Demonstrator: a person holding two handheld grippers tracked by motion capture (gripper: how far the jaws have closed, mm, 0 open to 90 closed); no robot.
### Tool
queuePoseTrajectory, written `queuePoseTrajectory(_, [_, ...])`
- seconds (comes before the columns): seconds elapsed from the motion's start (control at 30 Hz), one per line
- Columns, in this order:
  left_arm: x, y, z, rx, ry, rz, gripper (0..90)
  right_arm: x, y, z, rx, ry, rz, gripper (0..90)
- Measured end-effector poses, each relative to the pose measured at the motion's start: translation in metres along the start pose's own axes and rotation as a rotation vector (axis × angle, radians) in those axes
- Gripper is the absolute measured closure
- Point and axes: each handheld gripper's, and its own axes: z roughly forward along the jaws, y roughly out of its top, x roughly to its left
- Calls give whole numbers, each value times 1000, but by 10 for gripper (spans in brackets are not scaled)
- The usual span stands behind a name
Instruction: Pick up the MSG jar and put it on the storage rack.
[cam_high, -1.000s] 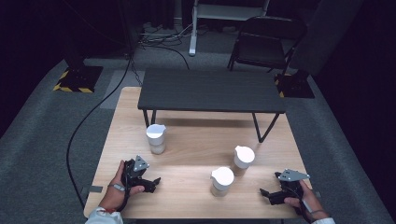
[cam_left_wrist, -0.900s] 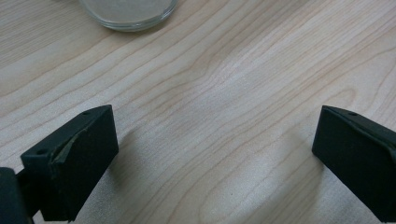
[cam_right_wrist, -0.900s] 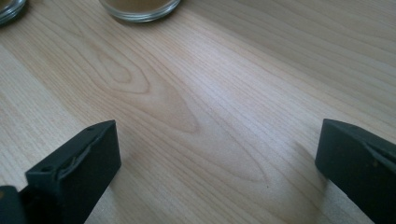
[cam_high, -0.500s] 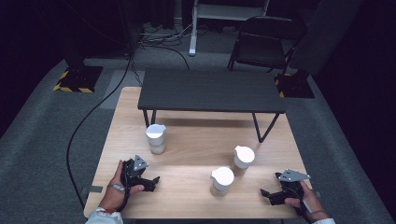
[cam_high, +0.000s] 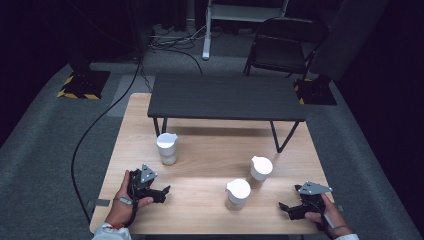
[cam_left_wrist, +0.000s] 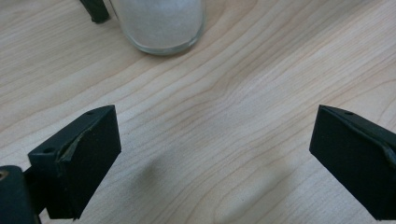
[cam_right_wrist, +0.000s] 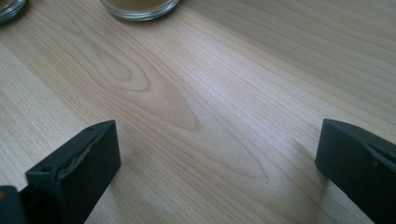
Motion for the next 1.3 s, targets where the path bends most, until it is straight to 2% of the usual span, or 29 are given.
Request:
queuePoseTrajectory(0.53, [-6,-5,-10,-82,31,-20,17,0,0,0,0,0,1,0])
queuePoseTrajectory(1.1, [-3,3,-5,-98,48,-36,16,1,0,0,0,-2,3,0])
queuePoseTrajectory(1.3, [1,11,-3,-118,46,-35,16,1,0,0,1,-3,3,0])
